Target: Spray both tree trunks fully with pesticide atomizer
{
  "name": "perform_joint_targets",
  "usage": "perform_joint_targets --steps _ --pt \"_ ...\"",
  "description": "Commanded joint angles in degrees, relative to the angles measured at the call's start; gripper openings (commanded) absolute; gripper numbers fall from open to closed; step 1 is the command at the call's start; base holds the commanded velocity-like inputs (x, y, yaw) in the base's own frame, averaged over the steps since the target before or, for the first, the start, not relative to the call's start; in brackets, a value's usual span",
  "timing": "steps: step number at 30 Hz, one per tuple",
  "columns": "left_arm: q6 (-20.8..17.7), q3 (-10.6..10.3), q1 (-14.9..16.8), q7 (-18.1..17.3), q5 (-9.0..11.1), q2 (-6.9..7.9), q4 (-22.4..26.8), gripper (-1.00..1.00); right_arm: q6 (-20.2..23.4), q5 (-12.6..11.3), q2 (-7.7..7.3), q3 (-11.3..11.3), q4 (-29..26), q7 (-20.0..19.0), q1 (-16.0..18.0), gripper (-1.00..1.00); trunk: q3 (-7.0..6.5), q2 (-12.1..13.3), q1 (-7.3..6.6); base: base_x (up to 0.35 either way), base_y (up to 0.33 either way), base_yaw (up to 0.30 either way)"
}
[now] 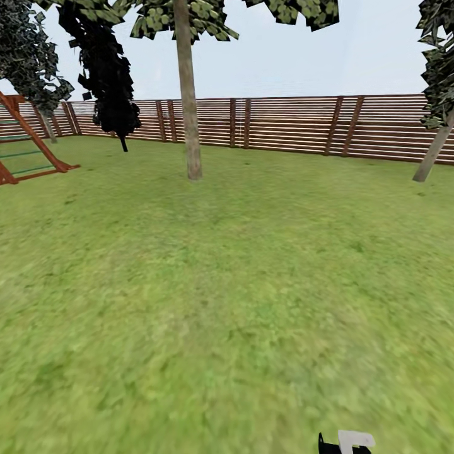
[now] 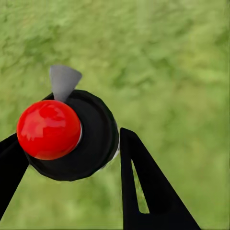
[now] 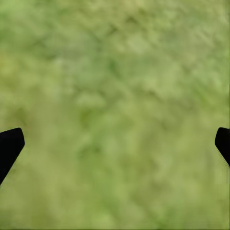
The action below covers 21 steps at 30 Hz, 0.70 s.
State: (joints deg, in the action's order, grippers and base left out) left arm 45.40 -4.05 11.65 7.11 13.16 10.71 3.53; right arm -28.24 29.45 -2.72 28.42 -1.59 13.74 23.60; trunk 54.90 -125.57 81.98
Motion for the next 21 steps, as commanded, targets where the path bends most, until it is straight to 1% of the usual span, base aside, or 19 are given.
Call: perform_joint_targets --steps 1,9,21 --pt "0.13 -0.43 0.02 0.36 0.20 0.01 -0.01 -1.00 -0.15 0.61 -0.01 0.32 0.10 0.32 0.05 1.00 0.05 -0.02 0.03 0.340 0.000 0.000" --pt "0.13 -0.43 0.01 0.36 0.20 0.01 -0.01 -1.00 -0.15 0.61 -0.01 0.32 0.10 0.32 0.05 1.00 0.05 -0.02 0.03 0.340 0.014 0.000" --pt "0.13 -0.43 0.00 0.36 0.20 0.01 -0.01 -1.00 -0.15 0.61 -0.01 0.32 0.10 0.32 0.05 1.00 0.05 -0.02 0.03 0.340 0.106 0.000"
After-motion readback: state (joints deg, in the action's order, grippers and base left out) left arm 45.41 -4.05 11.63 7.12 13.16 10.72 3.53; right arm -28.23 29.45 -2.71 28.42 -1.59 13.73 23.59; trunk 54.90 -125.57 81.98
